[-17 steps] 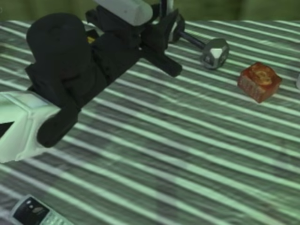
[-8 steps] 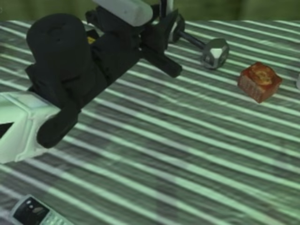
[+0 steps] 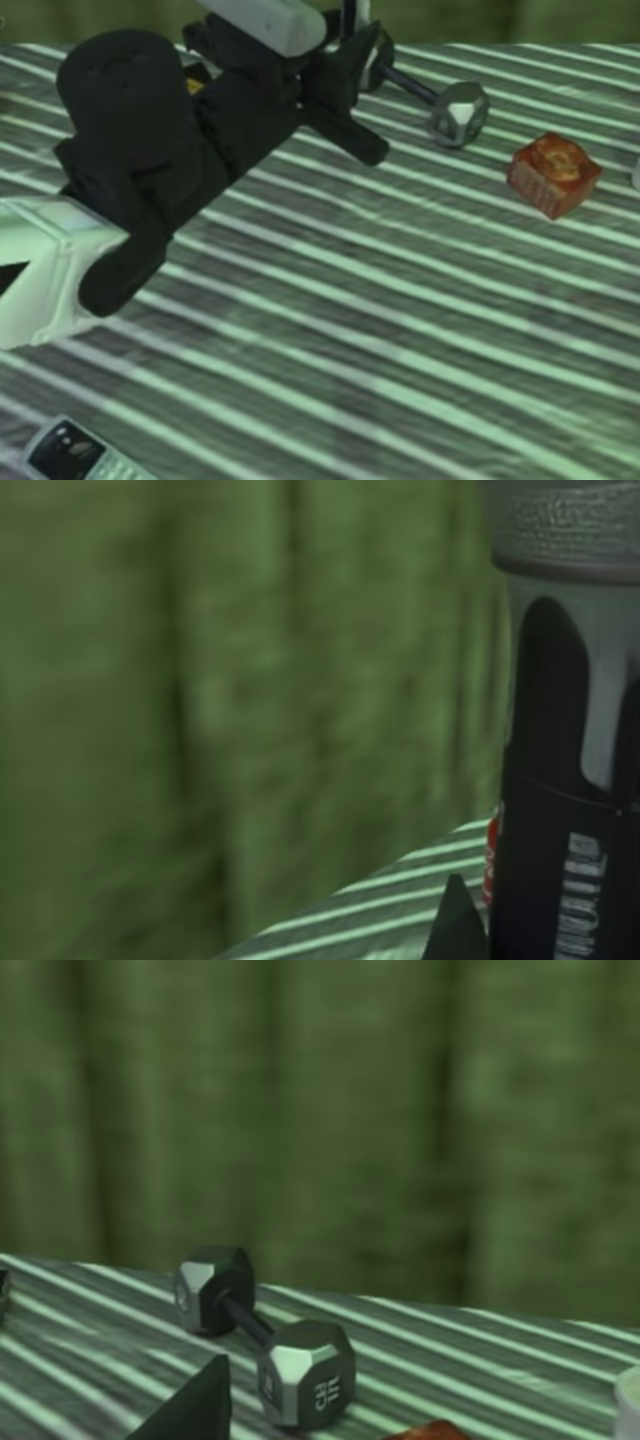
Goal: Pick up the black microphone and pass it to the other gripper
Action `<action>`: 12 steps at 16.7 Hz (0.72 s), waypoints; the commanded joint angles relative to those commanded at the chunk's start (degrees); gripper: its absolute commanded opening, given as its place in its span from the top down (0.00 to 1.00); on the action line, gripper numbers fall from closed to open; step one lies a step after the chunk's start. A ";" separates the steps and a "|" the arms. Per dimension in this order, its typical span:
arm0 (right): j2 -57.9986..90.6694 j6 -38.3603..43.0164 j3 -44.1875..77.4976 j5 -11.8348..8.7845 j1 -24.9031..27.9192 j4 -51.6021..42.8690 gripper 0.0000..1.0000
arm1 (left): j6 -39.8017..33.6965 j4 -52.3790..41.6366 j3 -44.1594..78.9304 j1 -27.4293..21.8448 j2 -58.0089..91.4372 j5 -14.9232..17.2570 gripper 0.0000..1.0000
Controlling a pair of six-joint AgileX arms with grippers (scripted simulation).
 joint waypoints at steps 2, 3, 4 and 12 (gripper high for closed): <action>9.36 -0.04 5.87 1.48 5.88 3.19 0.00 | 0.00 0.00 0.00 0.00 0.00 0.00 1.00; 14.10 -0.07 8.86 2.21 8.85 4.83 0.00 | 0.00 0.00 0.00 0.00 0.00 0.00 1.00; 18.75 -0.13 11.79 2.92 11.77 6.44 0.00 | 0.00 0.00 0.00 0.00 0.00 0.00 1.00; 44.37 -1.02 28.11 7.14 28.54 15.08 0.00 | 0.00 0.00 0.00 0.00 0.00 0.00 1.00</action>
